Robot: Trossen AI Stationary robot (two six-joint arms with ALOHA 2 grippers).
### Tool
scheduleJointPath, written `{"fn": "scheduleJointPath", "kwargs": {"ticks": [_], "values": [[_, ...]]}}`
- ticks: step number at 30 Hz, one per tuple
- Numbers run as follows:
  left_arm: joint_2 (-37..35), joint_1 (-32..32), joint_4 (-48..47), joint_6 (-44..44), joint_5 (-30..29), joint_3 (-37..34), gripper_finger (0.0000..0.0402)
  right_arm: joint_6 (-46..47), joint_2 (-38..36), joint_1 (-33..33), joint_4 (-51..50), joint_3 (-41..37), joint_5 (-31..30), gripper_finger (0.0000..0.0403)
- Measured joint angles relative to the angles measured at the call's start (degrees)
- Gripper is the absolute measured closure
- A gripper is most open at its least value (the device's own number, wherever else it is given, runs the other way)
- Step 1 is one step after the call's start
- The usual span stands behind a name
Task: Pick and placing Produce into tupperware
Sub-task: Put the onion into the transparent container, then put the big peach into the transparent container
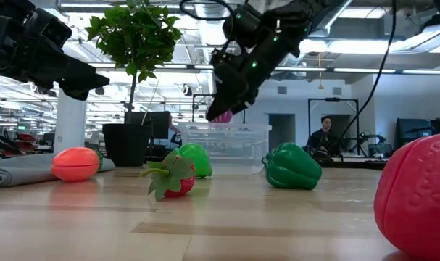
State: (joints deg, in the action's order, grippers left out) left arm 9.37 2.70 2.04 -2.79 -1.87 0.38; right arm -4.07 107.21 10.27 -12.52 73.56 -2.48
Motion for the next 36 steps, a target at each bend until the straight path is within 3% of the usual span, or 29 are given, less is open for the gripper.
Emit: {"fn": "scheduleJointPath", "kwargs": {"ticks": [14, 19, 25, 36], "values": [[0.00, 0.00, -0.02, -0.59, 0.02, -0.02, 0.0205, -0.03, 3.70, 0.87, 2.87, 0.02, 1.08, 0.0101], [0.00, 0.00, 0.00, -0.55, 0.00, 0.00, 0.0205, 1.02, 3.70, 1.53, 3.12, 0.04, 6.99, 0.0101], [0.00, 0.00, -0.01, -0.46, -0.03, 0.00, 0.0205, 1.10, 3.70, 1.65, 3.35, 0.04, 7.63, 0.0098], [0.00, 0.00, 0.02, -0.86, -0.33, 0.00, 0.0205, 0.58, 3.69, 1.40, 3.61, 0.07, 7.15, 0.0009]]}}
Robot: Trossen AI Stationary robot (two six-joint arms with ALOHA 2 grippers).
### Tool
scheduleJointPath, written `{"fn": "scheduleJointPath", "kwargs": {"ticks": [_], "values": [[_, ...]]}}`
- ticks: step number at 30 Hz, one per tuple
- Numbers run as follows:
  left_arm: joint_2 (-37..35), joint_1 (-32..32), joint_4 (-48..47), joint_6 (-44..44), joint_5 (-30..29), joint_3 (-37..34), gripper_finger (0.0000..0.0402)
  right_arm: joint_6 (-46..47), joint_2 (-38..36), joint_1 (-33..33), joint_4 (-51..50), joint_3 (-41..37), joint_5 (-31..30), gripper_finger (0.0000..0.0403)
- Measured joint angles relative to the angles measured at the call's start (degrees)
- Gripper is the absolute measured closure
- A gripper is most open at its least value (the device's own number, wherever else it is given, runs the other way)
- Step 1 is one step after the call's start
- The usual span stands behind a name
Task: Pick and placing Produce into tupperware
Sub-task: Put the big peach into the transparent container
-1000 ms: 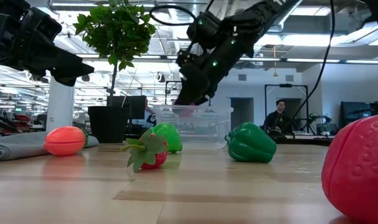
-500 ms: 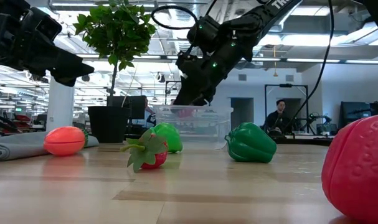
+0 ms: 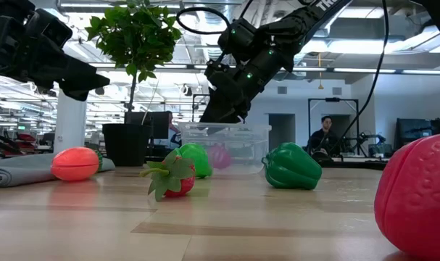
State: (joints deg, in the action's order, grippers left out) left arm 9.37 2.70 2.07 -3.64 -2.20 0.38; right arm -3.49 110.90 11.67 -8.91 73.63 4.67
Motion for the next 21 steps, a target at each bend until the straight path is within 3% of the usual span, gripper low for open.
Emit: {"fn": "scheduleJointPath", "kwargs": {"ticks": [8, 14, 17, 21], "values": [[0.02, 0.00, 0.01, 1.71, 0.00, 0.01, 0.0205, -3.68, -6.70, -3.77, -4.96, 0.06, 0.02, 0.0015], [-0.01, 0.00, 2.20, 7.59, -3.14, -0.02, 0.0205, -1.42, -16.75, -8.08, -18.36, 0.04, -0.35, 0.0018], [0.00, 0.00, 3.04, 8.74, -4.70, -0.02, 0.0205, 2.14, -22.20, -11.33, -26.50, 0.04, -4.02, 0.0017], [-0.02, 0.00, 4.32, 9.08, -4.70, -0.01, 0.0205, 9.17, -29.34, -17.32, -35.68, 0.04, -13.48, 0.0018]]}}
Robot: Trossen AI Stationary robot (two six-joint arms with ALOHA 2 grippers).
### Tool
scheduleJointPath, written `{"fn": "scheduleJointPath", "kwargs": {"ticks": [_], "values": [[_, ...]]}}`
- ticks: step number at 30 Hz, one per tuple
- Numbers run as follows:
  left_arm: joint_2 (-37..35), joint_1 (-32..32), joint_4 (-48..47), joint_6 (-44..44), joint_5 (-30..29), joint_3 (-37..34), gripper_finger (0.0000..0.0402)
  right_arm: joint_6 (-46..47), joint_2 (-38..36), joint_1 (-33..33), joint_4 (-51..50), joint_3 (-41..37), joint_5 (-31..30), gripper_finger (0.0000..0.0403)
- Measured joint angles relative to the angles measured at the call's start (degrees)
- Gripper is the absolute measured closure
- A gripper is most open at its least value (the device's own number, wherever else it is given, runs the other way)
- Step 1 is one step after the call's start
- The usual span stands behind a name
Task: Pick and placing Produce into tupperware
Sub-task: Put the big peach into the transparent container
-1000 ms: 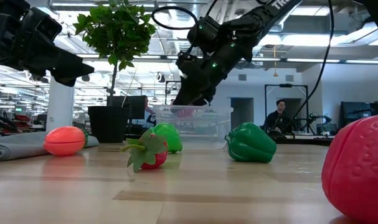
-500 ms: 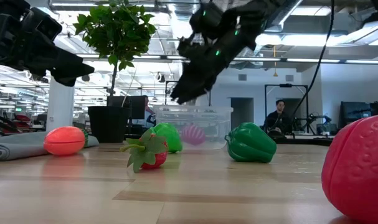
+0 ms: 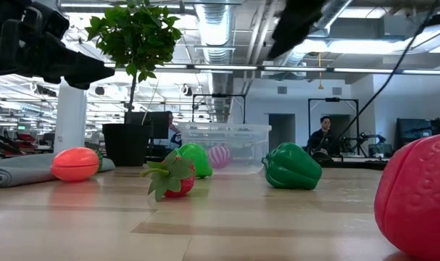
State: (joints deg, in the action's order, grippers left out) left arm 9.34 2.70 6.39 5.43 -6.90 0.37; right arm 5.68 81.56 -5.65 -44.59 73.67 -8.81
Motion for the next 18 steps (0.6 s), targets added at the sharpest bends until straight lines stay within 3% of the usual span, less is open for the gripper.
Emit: {"fn": "scheduleJointPath", "kwargs": {"ticks": [8, 18], "values": [[0.02, 0.00, 0.29, -0.02, 0.00, -0.01, 0.0205, 20.87, -6.79, -16.90, -12.78, -0.01, -17.31, 0.0019], [0.02, 0.00, -1.48, -0.04, 0.01, 0.02, 0.0205, 62.42, 0.90, -42.90, -31.21, -0.07, -32.54, 0.0019]]}}
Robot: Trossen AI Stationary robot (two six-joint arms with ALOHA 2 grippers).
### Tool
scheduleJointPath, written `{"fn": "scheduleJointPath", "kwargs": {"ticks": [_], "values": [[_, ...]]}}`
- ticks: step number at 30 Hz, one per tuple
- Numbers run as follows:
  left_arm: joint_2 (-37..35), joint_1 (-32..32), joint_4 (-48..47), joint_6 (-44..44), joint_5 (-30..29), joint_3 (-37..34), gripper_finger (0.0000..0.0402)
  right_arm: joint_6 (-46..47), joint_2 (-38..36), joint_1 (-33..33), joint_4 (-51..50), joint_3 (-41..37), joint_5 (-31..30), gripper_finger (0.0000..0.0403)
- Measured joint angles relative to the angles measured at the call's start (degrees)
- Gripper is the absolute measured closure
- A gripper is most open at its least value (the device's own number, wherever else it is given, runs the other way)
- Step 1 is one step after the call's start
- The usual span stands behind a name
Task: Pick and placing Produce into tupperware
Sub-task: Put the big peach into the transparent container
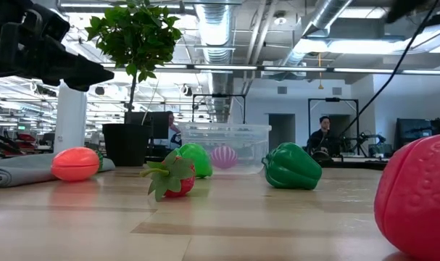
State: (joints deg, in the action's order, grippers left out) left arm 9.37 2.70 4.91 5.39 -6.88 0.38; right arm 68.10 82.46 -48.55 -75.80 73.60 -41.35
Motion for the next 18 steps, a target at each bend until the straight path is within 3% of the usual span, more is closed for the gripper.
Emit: {"fn": "scheduleJointPath", "kwargs": {"ticks": [6, 18], "values": [[0.00, 0.00, -0.02, -0.04, -0.01, -0.01, 0.0205, 20.31, 7.57, -9.87, -4.81, 0.00, -2.19, 0.0019], [0.00, 0.00, -0.07, -2.85, 0.01, -0.02, 0.0205, 39.59, 20.01, -19.71, -3.61, 0.00, -0.92, 0.0019]]}}
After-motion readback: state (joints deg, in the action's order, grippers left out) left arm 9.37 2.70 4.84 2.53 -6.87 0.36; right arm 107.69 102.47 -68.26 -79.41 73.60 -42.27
